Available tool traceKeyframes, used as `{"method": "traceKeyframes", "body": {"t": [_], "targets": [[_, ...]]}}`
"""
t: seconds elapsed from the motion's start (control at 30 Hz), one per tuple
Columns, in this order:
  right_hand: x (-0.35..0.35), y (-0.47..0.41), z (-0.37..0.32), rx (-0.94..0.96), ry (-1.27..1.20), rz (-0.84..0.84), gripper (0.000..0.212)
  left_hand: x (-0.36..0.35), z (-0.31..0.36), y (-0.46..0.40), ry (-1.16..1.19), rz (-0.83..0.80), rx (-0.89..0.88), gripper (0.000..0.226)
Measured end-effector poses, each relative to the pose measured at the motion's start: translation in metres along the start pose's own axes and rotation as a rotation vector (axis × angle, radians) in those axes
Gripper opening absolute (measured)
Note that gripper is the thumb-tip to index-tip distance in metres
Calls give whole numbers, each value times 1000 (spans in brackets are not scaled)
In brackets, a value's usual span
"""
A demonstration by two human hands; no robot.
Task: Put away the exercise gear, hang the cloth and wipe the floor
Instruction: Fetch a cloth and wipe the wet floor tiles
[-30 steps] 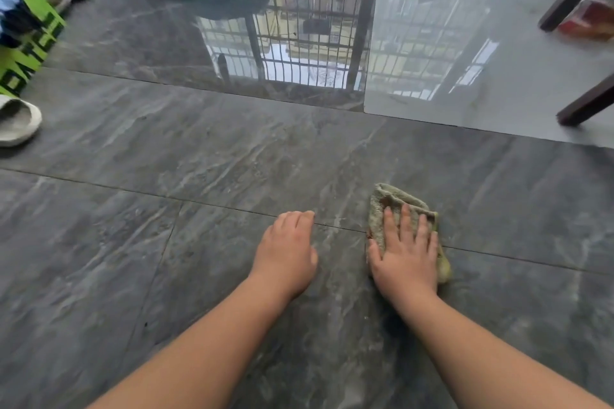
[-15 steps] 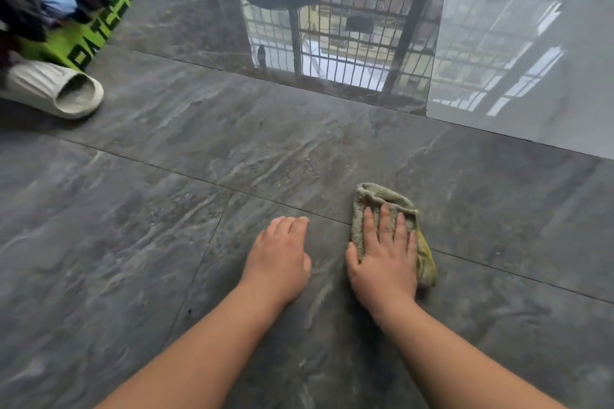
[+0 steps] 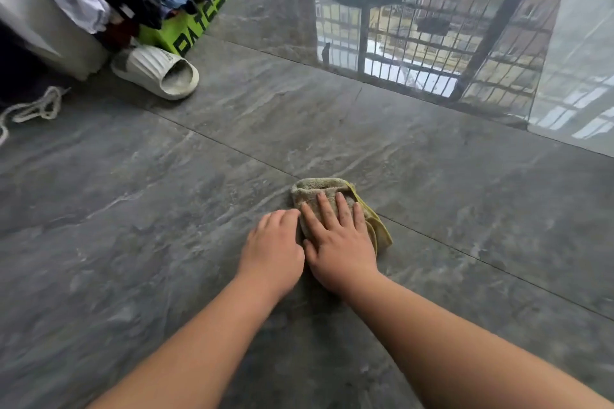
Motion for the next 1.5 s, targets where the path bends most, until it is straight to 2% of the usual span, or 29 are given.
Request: {"method": "traceKeyframes", "body": {"t": [0.2,0.4,0.73,1.07,1.13,1.27,1.5], "targets": [[-1,-3,10,11,-12,23,63,3,3,-1,-31,13,-6,59],[12,7,59,-142,13,52,65,-6,42,-4,-58,-26,-77,60],[52,76,204,-464,92,124,65,-43,196,-12,27,-73,-316,58],[90,203,335,-882,258,150,65,-81,332,14,133,-169,-585,56],[96,220,343,-924,264,178,68,-85,347,21,133,-186,-619,56],[99,225,345,-957,192,129,67,-74,369,30,87,-224,-664,57],[121,223,350,-938,75,-3,71,-19,375,19,39,-237,-559,58]]}}
Point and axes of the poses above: each hand's wrist, its own y-axis away from the middle knuckle, its own x-axis out of the back of the hand, z = x × y, the point moved 1 cm from there along -y, towards the middle knuckle, and after that the axes turned 14 degrees about z, right-handed, at the moved point
